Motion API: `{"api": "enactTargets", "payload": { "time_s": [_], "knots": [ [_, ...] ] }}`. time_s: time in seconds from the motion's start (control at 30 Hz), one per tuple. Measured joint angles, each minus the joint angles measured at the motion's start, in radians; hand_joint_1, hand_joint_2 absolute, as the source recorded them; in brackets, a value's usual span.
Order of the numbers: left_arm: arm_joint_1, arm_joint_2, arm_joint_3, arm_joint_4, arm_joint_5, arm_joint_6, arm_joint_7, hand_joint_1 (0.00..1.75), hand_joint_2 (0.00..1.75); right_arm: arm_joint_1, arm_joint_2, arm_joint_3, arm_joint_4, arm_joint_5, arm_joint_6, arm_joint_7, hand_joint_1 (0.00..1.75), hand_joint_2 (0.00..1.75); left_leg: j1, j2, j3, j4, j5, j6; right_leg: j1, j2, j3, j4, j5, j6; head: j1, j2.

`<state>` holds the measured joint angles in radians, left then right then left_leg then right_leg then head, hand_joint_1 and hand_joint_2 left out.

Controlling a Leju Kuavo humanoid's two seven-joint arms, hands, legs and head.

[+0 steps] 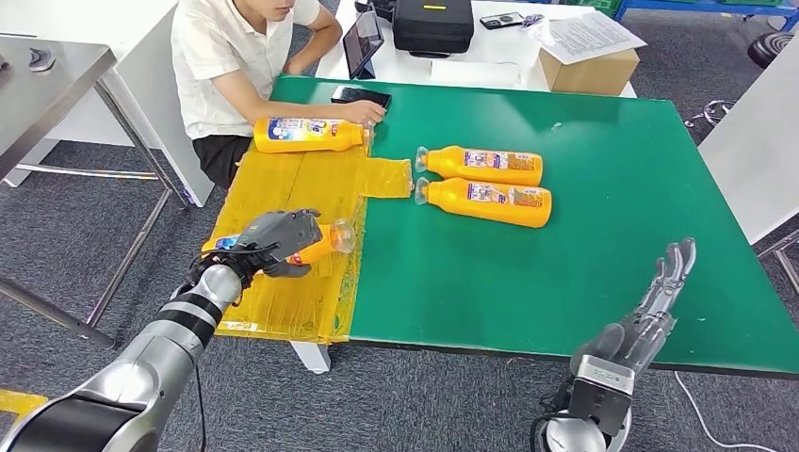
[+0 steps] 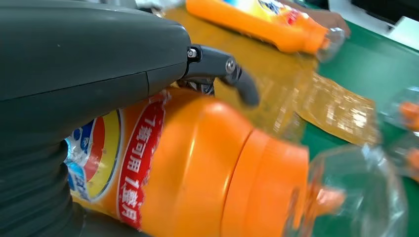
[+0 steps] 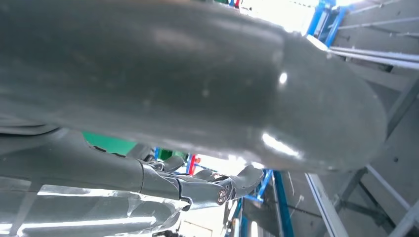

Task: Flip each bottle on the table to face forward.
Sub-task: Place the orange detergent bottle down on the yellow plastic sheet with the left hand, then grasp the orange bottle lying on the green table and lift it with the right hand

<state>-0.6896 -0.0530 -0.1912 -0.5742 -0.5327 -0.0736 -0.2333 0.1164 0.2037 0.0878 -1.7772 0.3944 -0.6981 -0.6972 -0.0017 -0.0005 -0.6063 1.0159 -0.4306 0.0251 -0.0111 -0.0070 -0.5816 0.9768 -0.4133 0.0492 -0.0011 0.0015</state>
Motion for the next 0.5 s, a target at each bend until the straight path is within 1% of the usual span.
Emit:
{"api": "enactTargets", "payload": {
  "time_s": [0.13, 0.3, 0.43, 0.5],
  "knots": [
    [-0.010, -0.015, 0.013, 0.025, 0.025, -0.030, -0.018, 0.00, 1.75, -0.001, -0.004, 0.023, 0.033, 0.000, 0.000, 0.000, 0.00, 0.00, 0.000, 0.000, 0.002, 0.000, 0.000, 0.000, 0.000, 0.000, 0.002, 0.000, 0.000, 0.000, 0.000, 0.000],
    [0.006, -0.030, 0.011, 0.050, 0.036, -0.114, 0.000, 0.00, 1.75, -0.005, -0.009, 0.033, 0.071, 0.001, 0.000, 0.000, 0.00, 0.00, 0.000, 0.001, 0.001, 0.000, 0.001, 0.000, 0.000, 0.000, 0.001, 0.000, 0.001, 0.000, 0.000, 0.000],
    [0.007, -0.032, 0.007, 0.058, 0.038, -0.131, 0.003, 0.00, 1.75, -0.011, -0.011, 0.036, 0.091, 0.002, 0.000, 0.000, 0.00, 0.00, 0.000, 0.001, 0.000, 0.000, 0.001, 0.000, 0.000, 0.000, 0.000, 0.000, 0.001, 0.000, 0.000, 0.000],
    [0.005, -0.032, 0.002, 0.060, 0.035, -0.138, 0.003, 0.00, 1.75, -0.014, -0.012, 0.036, 0.098, 0.002, 0.000, 0.000, 0.00, 0.87, 0.000, 0.001, 0.000, 0.000, 0.001, 0.000, 0.000, 0.000, 0.000, 0.000, 0.001, 0.000, 0.000, 0.000]
  ]
}}
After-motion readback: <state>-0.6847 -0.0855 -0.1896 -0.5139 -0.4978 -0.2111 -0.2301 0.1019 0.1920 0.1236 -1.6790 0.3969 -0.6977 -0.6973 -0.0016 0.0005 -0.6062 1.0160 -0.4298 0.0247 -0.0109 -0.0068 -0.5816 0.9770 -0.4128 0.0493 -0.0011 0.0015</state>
